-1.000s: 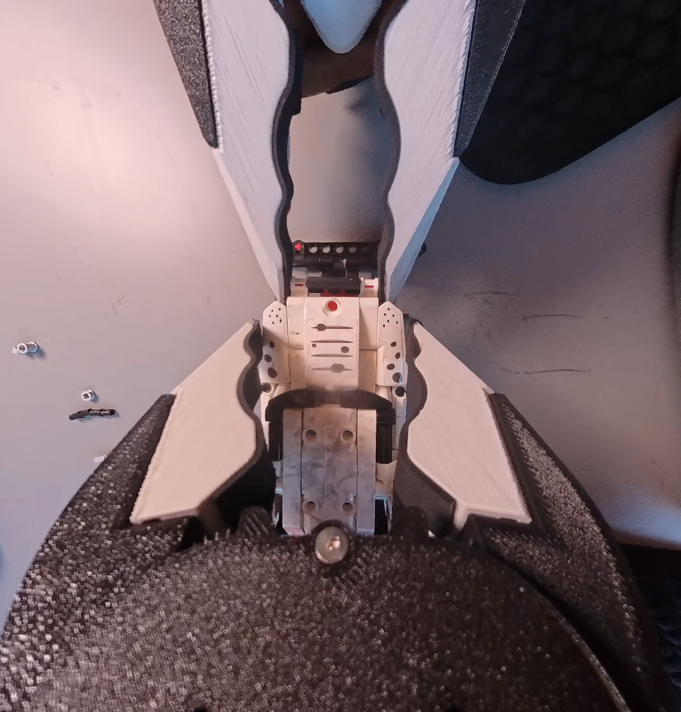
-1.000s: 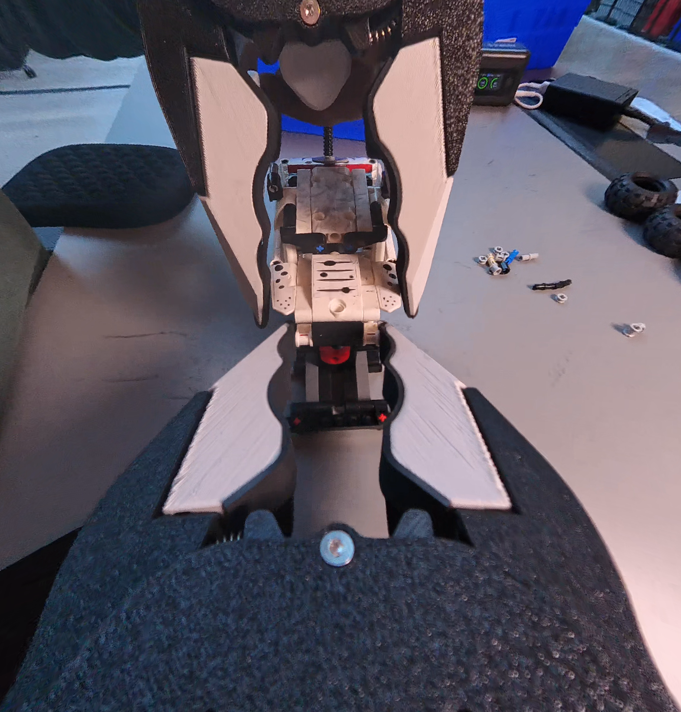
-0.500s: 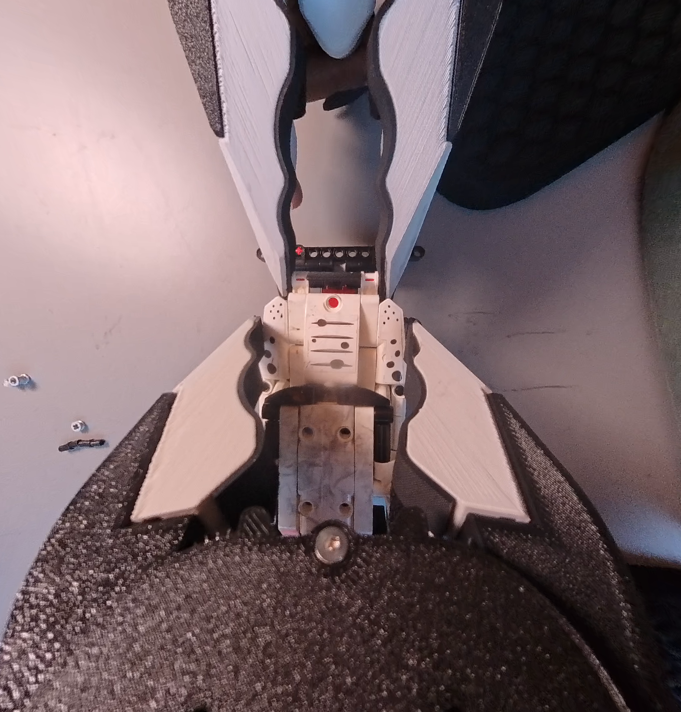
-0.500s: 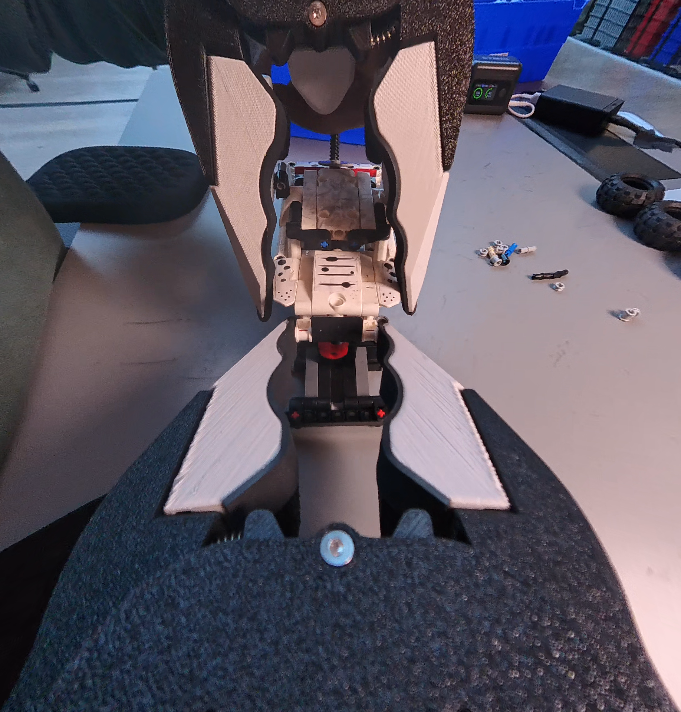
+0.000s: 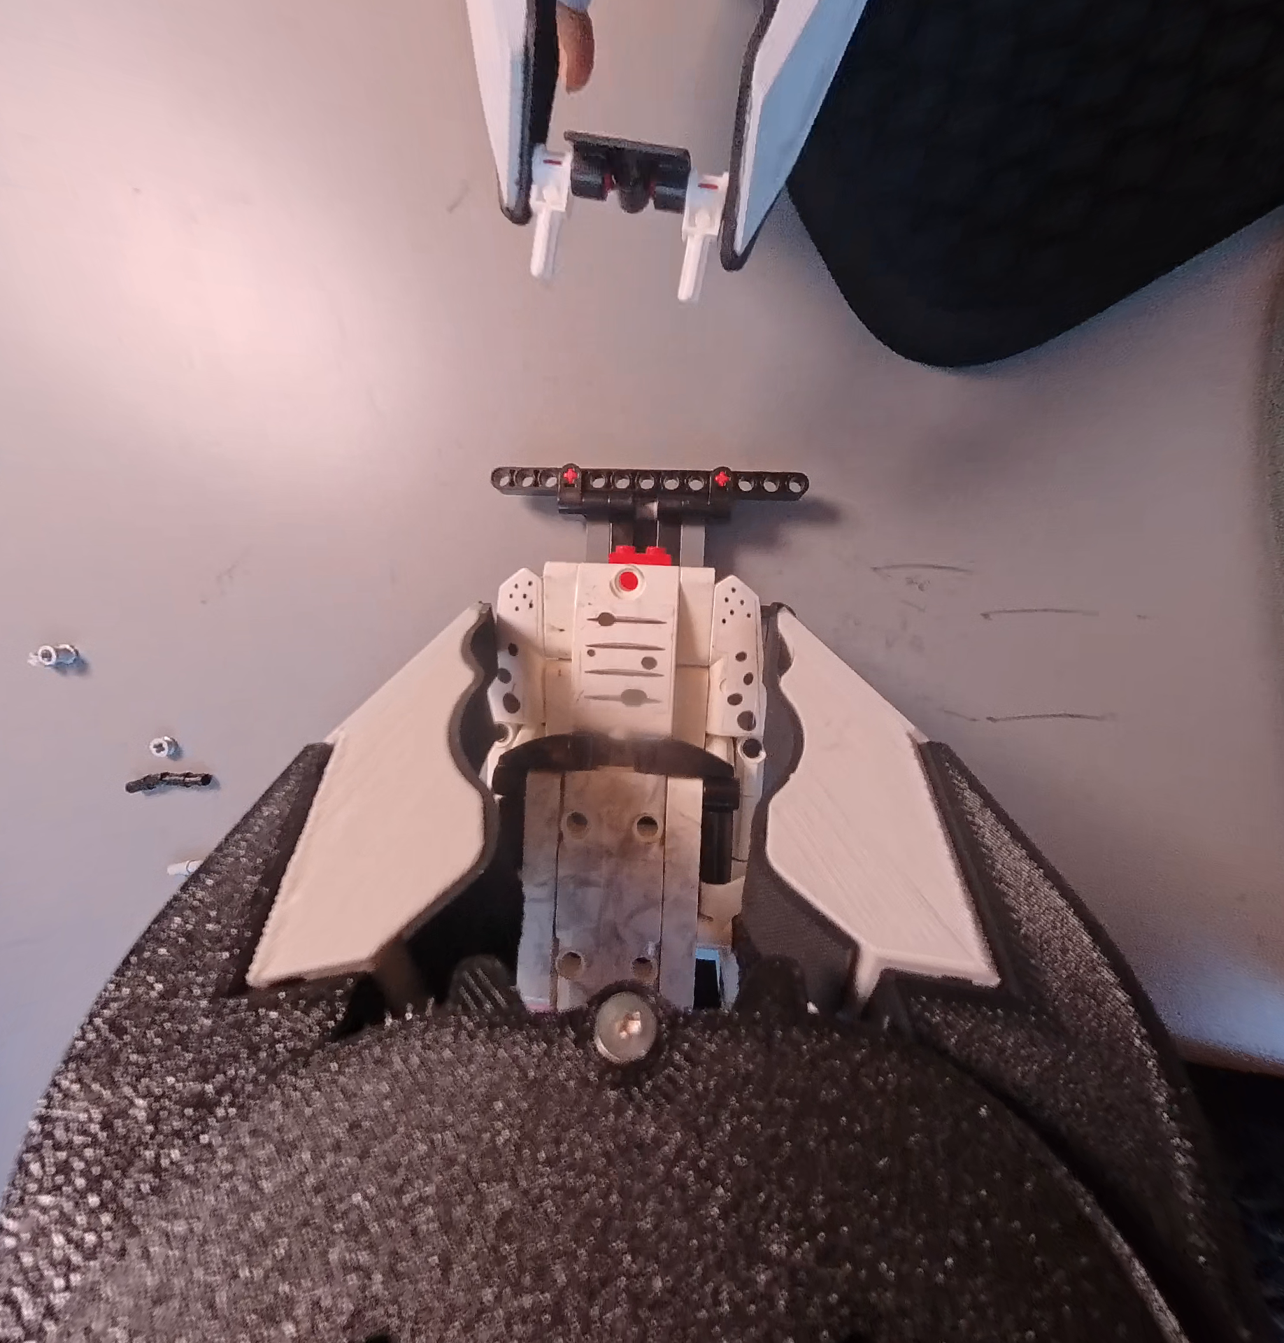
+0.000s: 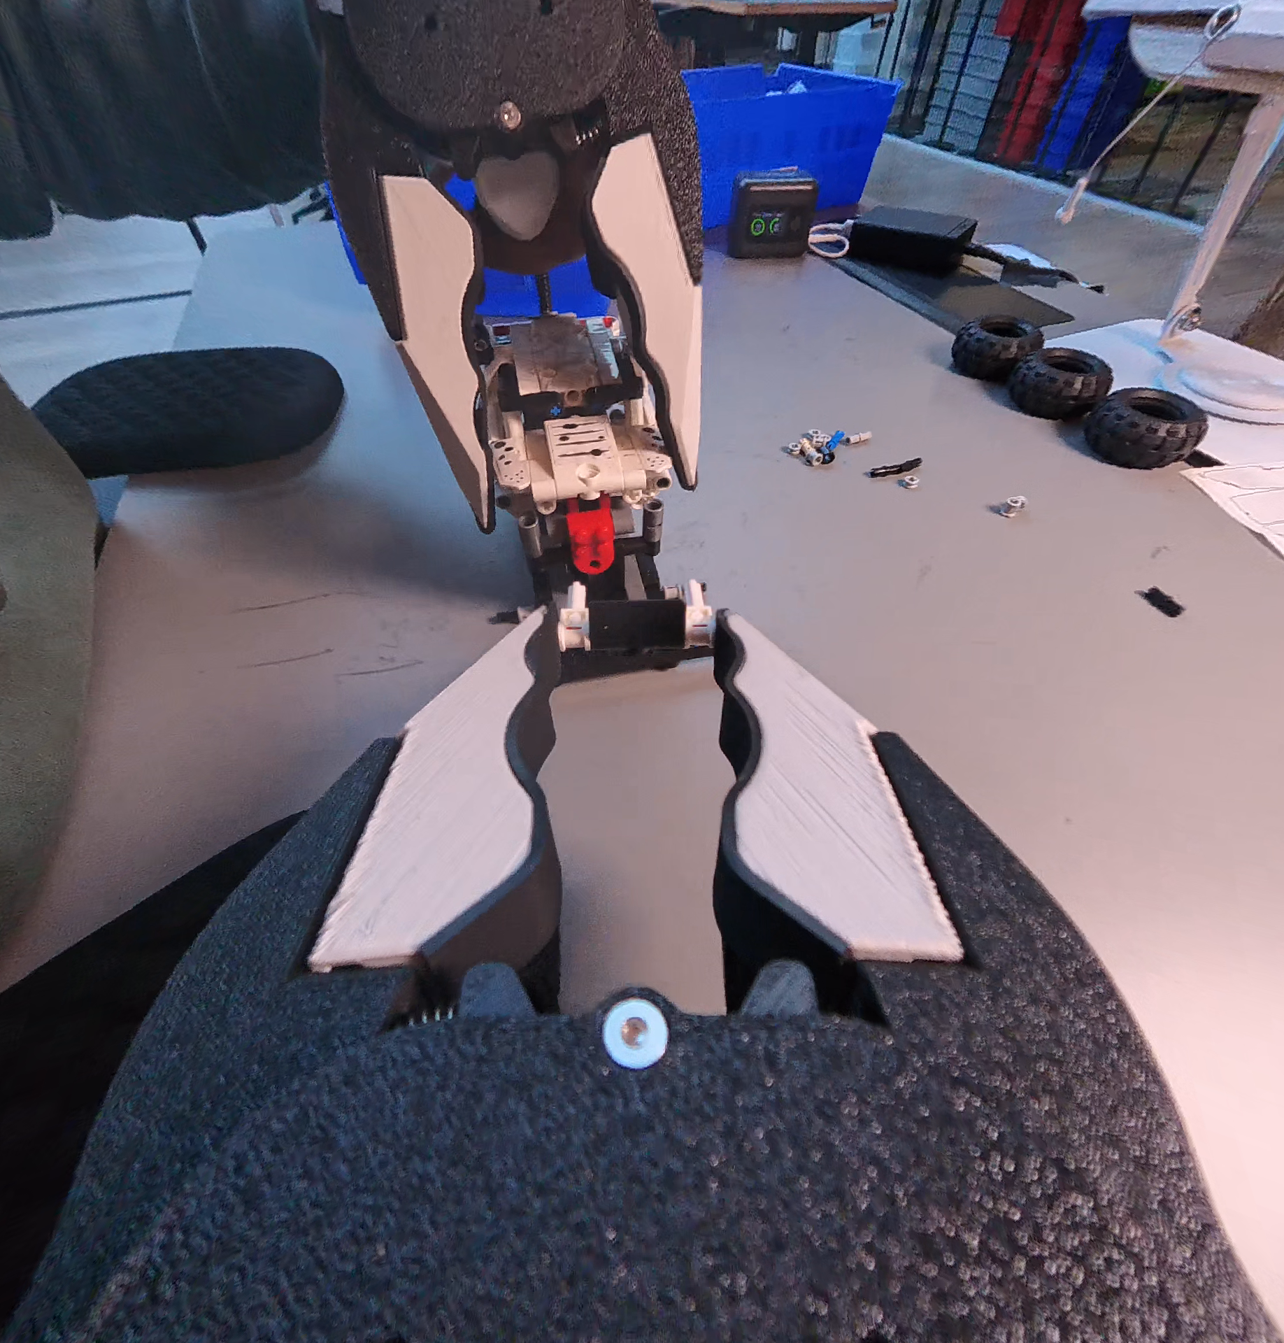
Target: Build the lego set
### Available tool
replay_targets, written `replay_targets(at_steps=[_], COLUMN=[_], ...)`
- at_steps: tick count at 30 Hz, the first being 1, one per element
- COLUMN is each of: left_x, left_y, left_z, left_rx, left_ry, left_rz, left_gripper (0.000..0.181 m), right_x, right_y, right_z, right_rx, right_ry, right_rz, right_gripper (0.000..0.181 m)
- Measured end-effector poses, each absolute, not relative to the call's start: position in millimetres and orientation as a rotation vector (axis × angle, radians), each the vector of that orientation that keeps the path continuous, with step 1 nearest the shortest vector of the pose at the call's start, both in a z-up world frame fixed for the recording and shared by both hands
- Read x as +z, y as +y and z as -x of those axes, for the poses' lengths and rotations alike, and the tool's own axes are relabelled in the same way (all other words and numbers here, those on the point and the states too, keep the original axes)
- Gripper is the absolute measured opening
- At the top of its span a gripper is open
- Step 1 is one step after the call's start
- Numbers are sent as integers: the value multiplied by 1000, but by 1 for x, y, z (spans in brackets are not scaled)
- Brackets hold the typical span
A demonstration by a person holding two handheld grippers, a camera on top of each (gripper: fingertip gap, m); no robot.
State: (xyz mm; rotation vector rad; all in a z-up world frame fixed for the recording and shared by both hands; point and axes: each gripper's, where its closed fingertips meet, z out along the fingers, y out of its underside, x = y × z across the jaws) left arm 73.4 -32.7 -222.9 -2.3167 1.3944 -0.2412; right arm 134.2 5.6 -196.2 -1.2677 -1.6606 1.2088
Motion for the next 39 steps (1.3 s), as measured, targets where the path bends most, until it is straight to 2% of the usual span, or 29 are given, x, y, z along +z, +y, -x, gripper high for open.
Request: replay_targets(at_steps=[9, 15, 18, 23, 29, 35, 37, 39], left_x=[-223, -223, -222, -201, -167, -195, -196, -198], left_y=[-40, -76, -77, -76, -89, -73, -66, -57], left_z=[-97, -140, -142, -117, -78, -37, -37, -35], left_rx=[-278, -378, -275, -308, -335, -125, -122, -111], left_ry=[1534, 1985, 2090, 1788, 1162, 850, 854, 896], left_rz=[2226, 1887, 1803, 1892, 1852, 1895, 1882, 1889], left_gripper=[72, 72, 72, 81, 76, 75, 65, 46], right_x=[-191, -187, -188, -186, -192, -186, -183, -180], right_y=[11, 26, 31, 34, 41, 38, 35, 32], right_z=[-126, -124, -123, -132, -141, -129, -124, -121], right_rx=[1255, 1241, 1221, 1199, 1218, 1279, 1275, 1267], right_ry=[-1622, -1581, -1560, -1521, -1474, -1468, -1479, -1491], right_rz=[1314, 1357, 1384, 1391, 1426, 1421, 1411, 1393], right_gripper=[41, 42, 42, 42, 42, 42, 42, 42])
